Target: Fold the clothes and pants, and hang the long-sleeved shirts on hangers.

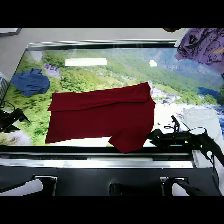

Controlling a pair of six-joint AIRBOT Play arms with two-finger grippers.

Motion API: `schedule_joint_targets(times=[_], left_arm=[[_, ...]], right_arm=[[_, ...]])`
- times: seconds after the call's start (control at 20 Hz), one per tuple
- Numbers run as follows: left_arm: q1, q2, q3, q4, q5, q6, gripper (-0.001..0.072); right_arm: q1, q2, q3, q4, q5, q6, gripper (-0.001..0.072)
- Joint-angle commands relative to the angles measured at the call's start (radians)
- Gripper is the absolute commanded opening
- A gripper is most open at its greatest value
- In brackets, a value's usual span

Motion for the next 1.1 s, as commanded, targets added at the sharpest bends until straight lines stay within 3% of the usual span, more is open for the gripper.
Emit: schedule_joint_targets(times=[0.0,0.25,0.3,0.35,0.4,0.45,0.55,0.7,1.05], left_arm=[[0.000,0.001,-0.001,0.000,0.000,0.000,0.0618],[0.000,0.001,-0.001,0.000,-0.028,-0.028,0.0619],[0.000,0.001,-0.001,0.001,-0.042,-0.026,0.0619],[0.002,0.001,-0.001,0.001,-0.049,-0.024,0.0619],[0.006,0.002,-0.002,0.001,-0.052,-0.005,0.0619],[0.015,0.003,-0.008,0.000,-0.048,0.004,0.0619],[0.062,0.014,-0.061,-0.063,-0.014,0.059,0.0619],[0.147,0.023,-0.202,-0.290,0.002,0.231,0.0618],[0.168,0.022,-0.448,-0.336,0.101,0.283,0.0614]], right_arm=[[0.000,-0.046,-0.008,0.065,-0.035,-0.034,0.0480],[0.167,-0.103,-0.008,0.085,-0.066,-0.037,0.0475],[0.189,-0.103,-0.008,0.096,-0.075,-0.029,0.0350],[0.195,-0.103,-0.008,0.108,-0.077,-0.029,0.0174],[0.190,-0.103,-0.006,0.113,-0.073,-0.029,0.0072],[0.190,-0.103,-0.003,0.109,-0.063,-0.029,0.0023],[0.190,-0.101,0.002,0.114,-0.032,-0.029,0.0023],[0.190,-0.066,0.002,0.105,-0.007,-0.029,0.0022],[0.190,0.011,0.002,0.065,-0.010,0.023,0.0023]])
